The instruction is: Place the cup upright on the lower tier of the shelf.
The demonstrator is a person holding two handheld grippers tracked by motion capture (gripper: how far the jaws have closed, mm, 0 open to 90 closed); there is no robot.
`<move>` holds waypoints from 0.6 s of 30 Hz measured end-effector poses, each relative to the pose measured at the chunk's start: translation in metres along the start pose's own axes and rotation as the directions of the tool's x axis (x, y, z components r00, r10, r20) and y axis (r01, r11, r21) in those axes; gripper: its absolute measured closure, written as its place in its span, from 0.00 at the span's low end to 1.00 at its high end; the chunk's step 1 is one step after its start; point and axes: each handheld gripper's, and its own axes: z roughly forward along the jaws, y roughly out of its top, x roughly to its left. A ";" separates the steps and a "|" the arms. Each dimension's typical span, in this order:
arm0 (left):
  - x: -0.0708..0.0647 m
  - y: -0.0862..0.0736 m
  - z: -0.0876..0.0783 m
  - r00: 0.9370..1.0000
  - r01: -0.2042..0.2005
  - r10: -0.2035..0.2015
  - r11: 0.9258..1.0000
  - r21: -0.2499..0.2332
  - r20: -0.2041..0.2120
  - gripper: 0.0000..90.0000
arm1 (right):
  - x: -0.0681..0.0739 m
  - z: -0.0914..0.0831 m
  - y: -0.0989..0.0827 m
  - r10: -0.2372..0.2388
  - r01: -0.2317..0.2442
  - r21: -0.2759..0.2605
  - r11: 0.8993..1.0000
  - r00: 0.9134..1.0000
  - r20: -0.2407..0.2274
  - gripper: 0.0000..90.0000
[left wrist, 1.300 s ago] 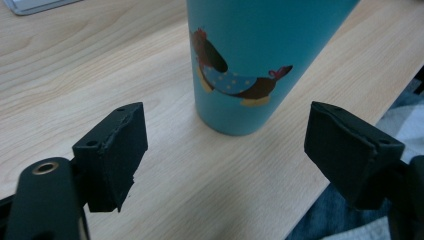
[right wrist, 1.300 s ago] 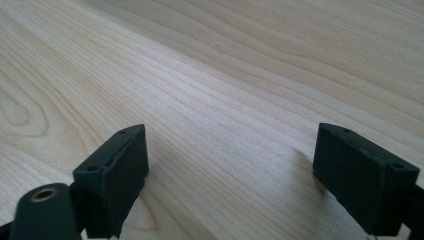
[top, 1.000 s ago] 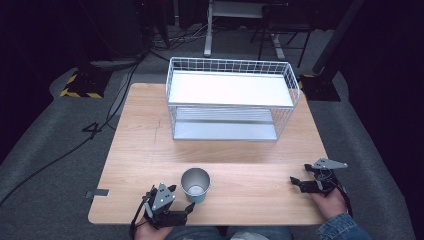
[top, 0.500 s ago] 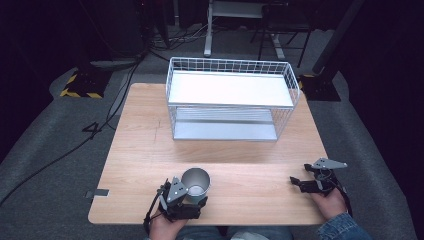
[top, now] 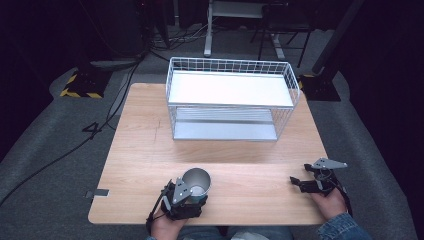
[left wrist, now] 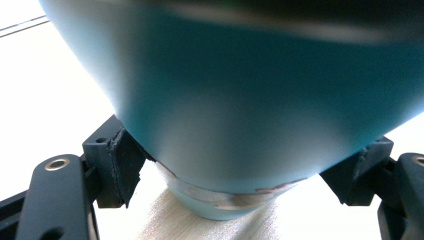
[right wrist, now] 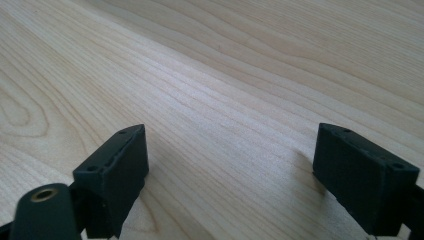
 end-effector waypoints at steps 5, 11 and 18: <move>0.001 0.000 -0.001 1.000 0.003 -0.003 1.000 0.000 0.002 0.25 | 0.000 0.000 0.000 0.001 -0.001 -0.001 1.000 1.000 0.001 0.17; -0.001 0.005 -0.002 1.000 -0.020 0.020 1.000 0.003 0.011 0.25 | 0.000 0.000 0.000 0.000 0.000 0.000 1.000 1.000 0.000 0.17; -0.007 0.019 -0.002 0.998 -0.057 0.057 0.998 0.007 0.027 0.25 | 0.000 0.000 0.000 0.001 -0.001 0.000 1.000 1.000 0.000 0.17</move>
